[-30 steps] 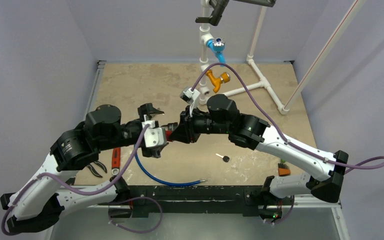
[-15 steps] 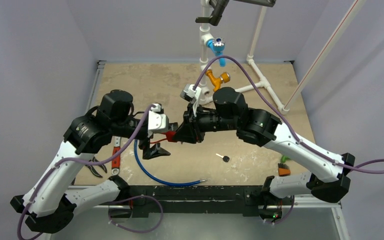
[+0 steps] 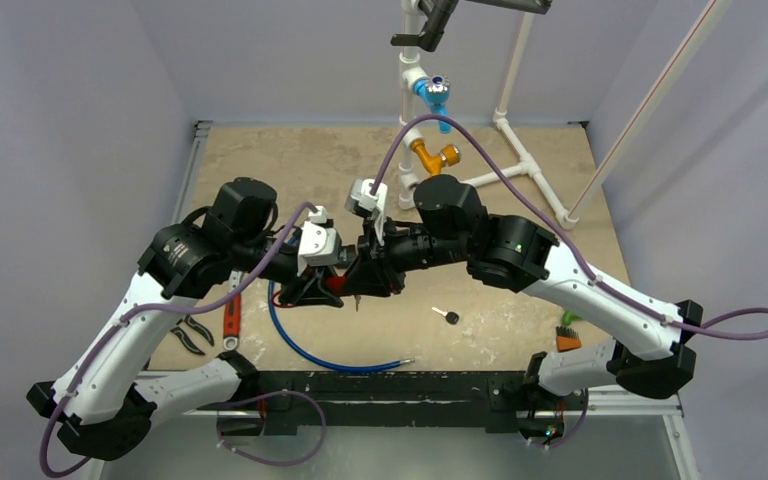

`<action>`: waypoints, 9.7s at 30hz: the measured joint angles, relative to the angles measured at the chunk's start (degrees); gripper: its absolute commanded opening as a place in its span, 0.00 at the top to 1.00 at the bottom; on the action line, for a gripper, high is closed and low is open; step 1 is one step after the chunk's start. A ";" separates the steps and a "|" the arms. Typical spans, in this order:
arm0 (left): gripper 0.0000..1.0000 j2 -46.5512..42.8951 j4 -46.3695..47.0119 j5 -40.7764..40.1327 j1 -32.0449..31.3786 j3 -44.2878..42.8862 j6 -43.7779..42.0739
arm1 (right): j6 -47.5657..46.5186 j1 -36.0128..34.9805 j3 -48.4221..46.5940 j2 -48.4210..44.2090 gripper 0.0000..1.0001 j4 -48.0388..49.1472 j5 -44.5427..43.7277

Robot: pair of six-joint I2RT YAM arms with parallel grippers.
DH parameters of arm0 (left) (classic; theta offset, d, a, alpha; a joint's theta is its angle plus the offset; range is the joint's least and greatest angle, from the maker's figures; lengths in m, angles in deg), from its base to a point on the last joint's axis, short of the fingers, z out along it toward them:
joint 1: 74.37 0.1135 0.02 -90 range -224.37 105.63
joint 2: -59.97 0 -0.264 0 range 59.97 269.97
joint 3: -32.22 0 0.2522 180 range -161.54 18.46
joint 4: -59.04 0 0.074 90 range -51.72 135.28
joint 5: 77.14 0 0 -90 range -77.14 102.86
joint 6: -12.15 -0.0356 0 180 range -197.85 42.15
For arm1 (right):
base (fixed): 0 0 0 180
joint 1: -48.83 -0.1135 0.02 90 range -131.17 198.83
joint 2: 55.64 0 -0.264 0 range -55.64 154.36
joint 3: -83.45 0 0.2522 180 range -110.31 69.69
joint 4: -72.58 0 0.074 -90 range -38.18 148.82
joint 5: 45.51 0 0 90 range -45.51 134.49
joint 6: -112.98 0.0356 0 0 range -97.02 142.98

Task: Unlock with the key

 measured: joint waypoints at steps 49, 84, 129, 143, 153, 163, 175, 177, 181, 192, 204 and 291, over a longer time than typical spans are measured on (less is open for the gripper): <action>1.00 -5.03 11.32 -11.26 -0.24 4.09 20.24 | -4.79 -23.32 8.92 0.81 1.00 14.01 -74.10; 1.00 -5.46 7.61 -10.45 -0.52 3.26 14.49 | -1.77 -22.69 10.71 -10.71 0.48 13.68 -67.38; 1.00 -4.66 3.56 -6.34 -0.48 1.51 8.09 | 15.96 -0.66 18.64 -11.34 1.00 23.04 -7.34; 1.00 -2.64 -2.05 -17.49 -2.56 -6.21 -5.79 | 24.70 0.74 18.32 -8.85 1.00 27.50 -7.78; 1.00 -3.50 -2.60 -32.96 -11.69 -5.86 -20.70 | 34.71 3.21 18.36 -6.54 1.00 26.75 -5.84; 1.00 -8.26 6.25 -45.18 -19.91 0.94 -31.63 | 45.09 6.49 22.23 -7.28 1.00 31.23 -1.36; 1.00 -8.39 8.79 -44.02 -20.96 1.03 -28.20 | 41.92 8.26 18.71 -8.61 0.47 23.78 -2.08; 1.00 -7.98 8.39 -42.29 -21.00 0.26 -25.55 | 39.06 8.76 15.87 -9.11 0.42 19.74 -4.13; 1.00 -7.93 6.78 -38.36 -20.44 0.04 -20.13 | 34.01 9.40 11.72 -11.32 0.37 15.50 -6.82; 1.00 3.45 -4.44 -17.79 -9.97 -11.10 -4.68 | 16.15 5.81 10.82 -13.99 0.36 13.22 -6.67; 1.00 4.79 -6.69 -8.68 -8.41 -11.08 2.73 | 8.31 -0.61 10.84 -11.37 0.46 14.01 -6.73; 1.00 4.09 -14.21 -15.17 -4.81 -15.65 -3.67 | 7.91 -1.31 11.39 -5.09 0.73 14.23 -1.14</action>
